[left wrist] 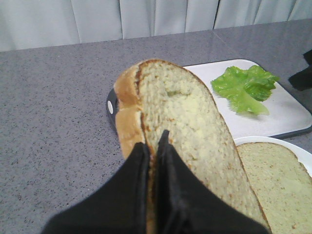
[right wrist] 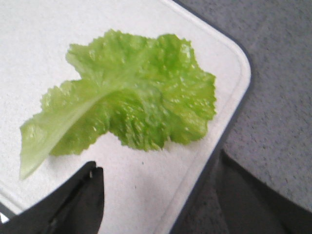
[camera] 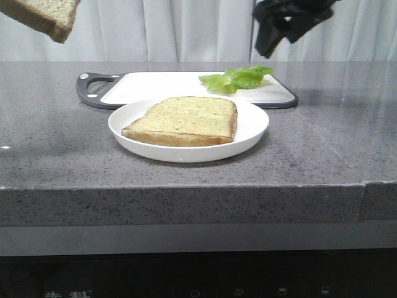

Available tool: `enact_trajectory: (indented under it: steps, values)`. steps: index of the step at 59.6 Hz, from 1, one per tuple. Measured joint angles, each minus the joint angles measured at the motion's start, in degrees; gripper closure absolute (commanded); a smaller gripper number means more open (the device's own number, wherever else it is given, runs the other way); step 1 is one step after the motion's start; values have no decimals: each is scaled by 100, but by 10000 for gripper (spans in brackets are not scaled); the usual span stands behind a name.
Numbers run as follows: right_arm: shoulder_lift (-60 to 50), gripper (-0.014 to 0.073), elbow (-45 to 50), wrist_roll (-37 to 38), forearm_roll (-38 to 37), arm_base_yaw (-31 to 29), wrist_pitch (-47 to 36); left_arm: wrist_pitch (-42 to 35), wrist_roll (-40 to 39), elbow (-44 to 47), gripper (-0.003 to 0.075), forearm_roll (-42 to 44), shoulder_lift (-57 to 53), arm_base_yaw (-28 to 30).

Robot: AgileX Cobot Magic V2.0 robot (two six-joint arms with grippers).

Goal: Left arm grabs bread, right arm adds lettuce
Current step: 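Reach the right gripper down to the lettuce leaf and grasp it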

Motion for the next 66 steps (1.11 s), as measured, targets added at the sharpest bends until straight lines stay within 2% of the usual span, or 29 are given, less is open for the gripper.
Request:
enact_trajectory:
  steps: [15,29,33,40,48,66]
  values:
    - [975,90,-1040,-73,12,52,251,0,0,0,741,0,0,0]
    - [1387,99,-1346,-73,12,52,364,0,0,0,741,0,0,0]
    - [1399,164,-1358,-73,12,52,382,0,0,0,741,0,0,0]
    - [1399,436,-1408,-73,12,52,382,0,0,0,741,0,0,0]
    - [1399,673,-1418,-73,12,52,407,0,0,0,741,0,0,0]
    - [1399,655,-1465,-73,12,52,516,0,0,0,741,0,0,0]
